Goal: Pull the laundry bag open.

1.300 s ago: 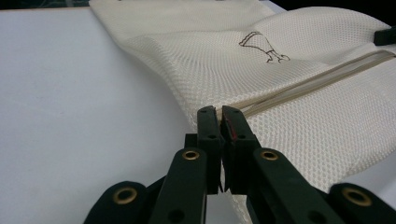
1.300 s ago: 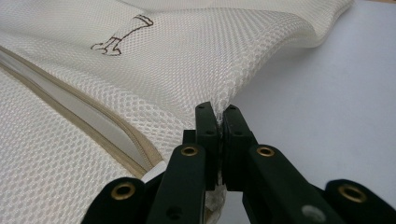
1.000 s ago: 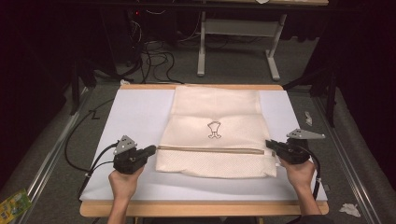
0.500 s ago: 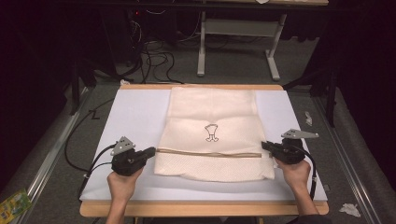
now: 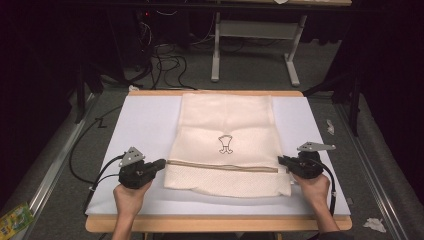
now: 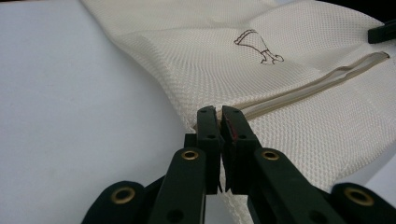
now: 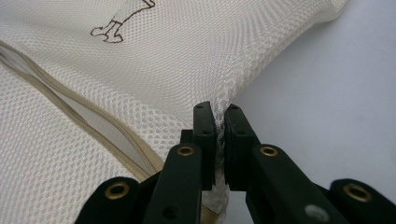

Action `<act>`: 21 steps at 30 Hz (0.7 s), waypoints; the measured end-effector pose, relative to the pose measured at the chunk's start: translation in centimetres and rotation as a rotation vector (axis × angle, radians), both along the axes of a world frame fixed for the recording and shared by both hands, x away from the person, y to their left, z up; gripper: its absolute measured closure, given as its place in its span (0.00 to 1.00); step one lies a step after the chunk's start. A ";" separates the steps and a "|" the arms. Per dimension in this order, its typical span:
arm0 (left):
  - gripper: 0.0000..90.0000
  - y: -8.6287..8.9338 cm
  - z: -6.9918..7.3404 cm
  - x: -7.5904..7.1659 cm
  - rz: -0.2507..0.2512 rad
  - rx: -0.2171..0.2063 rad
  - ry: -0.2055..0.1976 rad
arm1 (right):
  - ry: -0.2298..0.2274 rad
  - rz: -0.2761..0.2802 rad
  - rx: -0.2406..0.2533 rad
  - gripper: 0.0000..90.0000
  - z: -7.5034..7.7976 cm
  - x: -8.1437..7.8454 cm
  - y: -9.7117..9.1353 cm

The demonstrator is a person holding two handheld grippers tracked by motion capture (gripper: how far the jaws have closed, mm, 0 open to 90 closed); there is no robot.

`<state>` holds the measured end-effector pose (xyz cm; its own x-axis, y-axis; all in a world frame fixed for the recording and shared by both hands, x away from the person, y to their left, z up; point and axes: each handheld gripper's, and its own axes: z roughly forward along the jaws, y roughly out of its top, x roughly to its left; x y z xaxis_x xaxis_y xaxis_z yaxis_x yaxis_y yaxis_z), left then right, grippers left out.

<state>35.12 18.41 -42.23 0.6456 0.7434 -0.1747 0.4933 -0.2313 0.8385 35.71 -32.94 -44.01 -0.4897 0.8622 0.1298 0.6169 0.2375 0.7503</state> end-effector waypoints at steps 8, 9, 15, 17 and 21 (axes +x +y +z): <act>0.96 -0.3 -0.4 0.0 -0.003 0.031 0.009 | 0.018 -0.012 -0.003 0.94 -0.8 0.0 0.1; 0.96 -0.3 -0.5 -0.1 -0.003 0.034 0.009 | 0.017 -0.012 -0.003 0.94 -0.8 0.0 0.1; 0.96 -0.5 -0.8 -0.1 -0.003 0.055 0.019 | 0.028 -0.013 -0.014 0.94 -1.3 0.1 0.2; 0.96 -0.6 -1.1 0.0 -0.004 0.058 0.029 | 0.030 -0.014 -0.014 0.93 -1.4 0.2 0.2; 0.96 -0.6 -1.6 0.1 -0.005 0.065 0.050 | 0.036 -0.019 -0.027 0.92 -1.8 0.4 0.3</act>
